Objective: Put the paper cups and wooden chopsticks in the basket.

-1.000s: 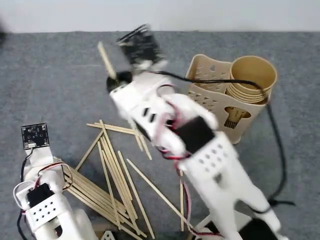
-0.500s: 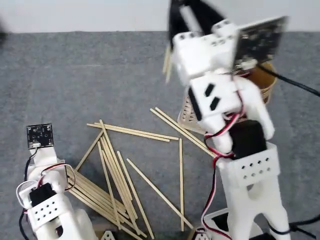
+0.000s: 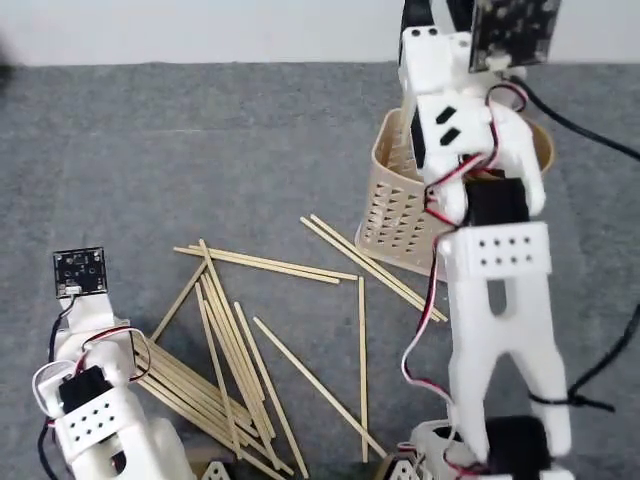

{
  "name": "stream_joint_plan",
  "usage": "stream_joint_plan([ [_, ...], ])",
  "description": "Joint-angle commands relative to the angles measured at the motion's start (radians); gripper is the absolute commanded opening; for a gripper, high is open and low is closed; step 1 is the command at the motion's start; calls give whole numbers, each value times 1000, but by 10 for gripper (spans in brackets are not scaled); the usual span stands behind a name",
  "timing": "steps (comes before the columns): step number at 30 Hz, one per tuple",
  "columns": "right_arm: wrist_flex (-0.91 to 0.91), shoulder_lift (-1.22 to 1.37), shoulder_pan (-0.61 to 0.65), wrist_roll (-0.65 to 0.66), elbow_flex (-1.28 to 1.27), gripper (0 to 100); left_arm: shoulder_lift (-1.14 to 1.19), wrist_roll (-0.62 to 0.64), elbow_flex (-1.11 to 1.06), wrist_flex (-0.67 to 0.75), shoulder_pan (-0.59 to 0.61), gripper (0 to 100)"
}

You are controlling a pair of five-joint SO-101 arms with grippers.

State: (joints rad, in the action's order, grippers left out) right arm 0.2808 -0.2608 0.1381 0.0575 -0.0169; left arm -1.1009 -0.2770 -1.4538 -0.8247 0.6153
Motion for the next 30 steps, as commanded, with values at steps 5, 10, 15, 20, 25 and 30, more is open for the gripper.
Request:
stream_joint_plan([
  [5, 12, 27, -38, 14, -20, 8, -26, -8, 8, 23, -8, 18],
  [10, 119, -16, -36, 68, -43, 13, -26, -8, 8, 23, -8, 18],
  [15, 222, -62, -21, 92, -43, 141, -26, -8, 8, 23, -8, 18],
  [20, 294, -143, 13, 95, -41, 241, -26, -8, 7, 23, -8, 18],
  [25, 469, -237, 85, 92, -41, 202, -26, -8, 7, 23, -9, 18],
  [30, 739, -277, 193, 91, -48, 152, -26, -8, 7, 23, -9, 18],
])
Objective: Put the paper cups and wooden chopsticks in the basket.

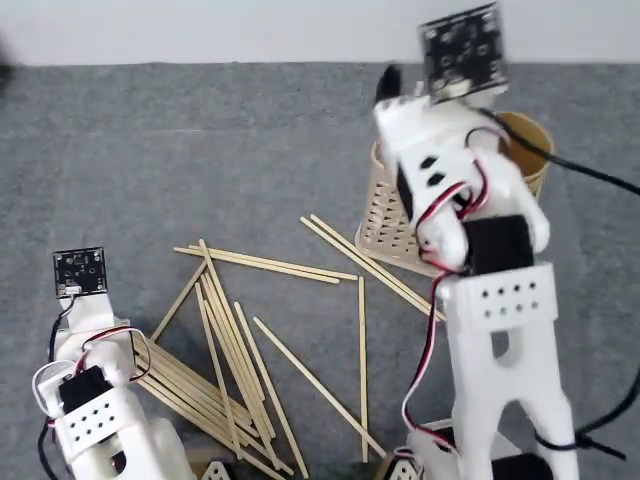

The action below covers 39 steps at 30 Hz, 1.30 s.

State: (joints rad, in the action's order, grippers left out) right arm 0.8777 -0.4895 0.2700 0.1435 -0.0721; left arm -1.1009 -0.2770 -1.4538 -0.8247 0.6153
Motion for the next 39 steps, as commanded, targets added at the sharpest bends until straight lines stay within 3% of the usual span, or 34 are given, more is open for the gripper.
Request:
stream_joint_plan([
  [1, 202, -45, 85, 3, 6, 146, -26, -8, 7, 23, -9, 18],
  [6, 453, 24, 219, -87, 6, 143, -28, -8, 12, 23, -2, 18],
  [11, 542, 193, 344, -196, 5, 143, -28, -2, 13, 58, 49, 18],
  [18, 414, 476, 493, -273, 6, 151, -28, 0, 13, 66, 77, 18],
  [22, 323, 587, 578, -275, 11, 244, -28, 0, 13, 66, 77, 18],
  [39, 213, 809, 707, -330, 14, 274, -28, 2, 22, 66, 78, 18],
])
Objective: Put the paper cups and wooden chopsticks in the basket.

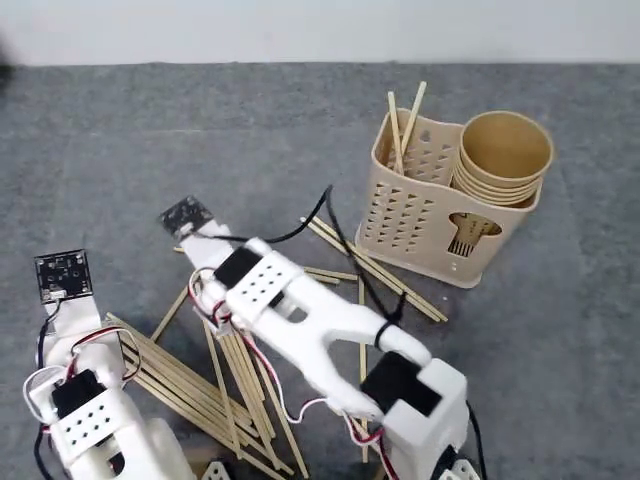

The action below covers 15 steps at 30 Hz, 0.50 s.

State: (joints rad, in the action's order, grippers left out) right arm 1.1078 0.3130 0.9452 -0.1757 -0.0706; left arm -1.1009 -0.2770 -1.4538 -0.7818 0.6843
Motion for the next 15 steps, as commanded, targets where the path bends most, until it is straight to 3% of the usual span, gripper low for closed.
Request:
stream_joint_plan([
  [1, -30, 19, 41, -11, 12, 274, -28, 2, 22, 23, 9, 18],
  [15, -81, 159, 45, -2, 12, 273, -28, 2, 21, 21, 11, 18],
])
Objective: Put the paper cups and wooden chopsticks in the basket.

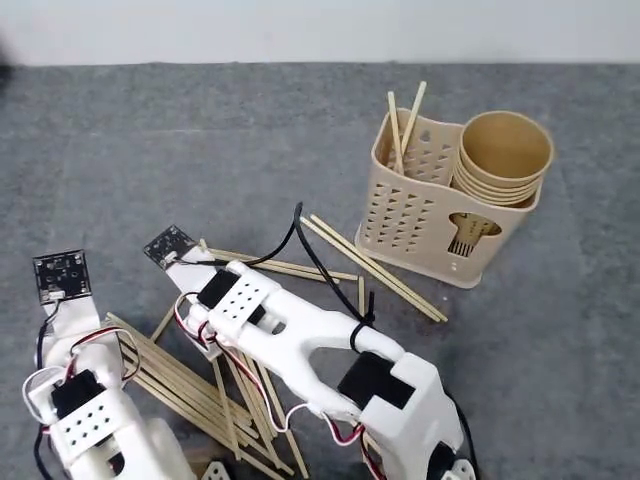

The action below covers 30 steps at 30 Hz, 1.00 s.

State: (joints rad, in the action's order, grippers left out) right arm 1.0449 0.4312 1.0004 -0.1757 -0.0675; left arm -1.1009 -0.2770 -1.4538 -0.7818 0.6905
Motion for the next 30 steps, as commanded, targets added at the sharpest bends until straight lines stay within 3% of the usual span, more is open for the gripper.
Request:
stream_joint_plan([
  [1, -16, 45, -16, -2, 9, 273, -28, 2, 21, 21, 5, 18],
  [8, -13, 50, -21, 26, 9, 96, -28, 2, 21, 21, 5, 18],
  [18, -8, 50, -50, 51, 3, 81, -28, 2, 19, 21, 2, 18],
  [23, -4, 47, -68, 52, 8, 5, -28, 2, 19, 21, 0, 18],
  [30, 4, 10, -70, 55, 26, 8, -28, 2, 19, 21, -2, 18],
])
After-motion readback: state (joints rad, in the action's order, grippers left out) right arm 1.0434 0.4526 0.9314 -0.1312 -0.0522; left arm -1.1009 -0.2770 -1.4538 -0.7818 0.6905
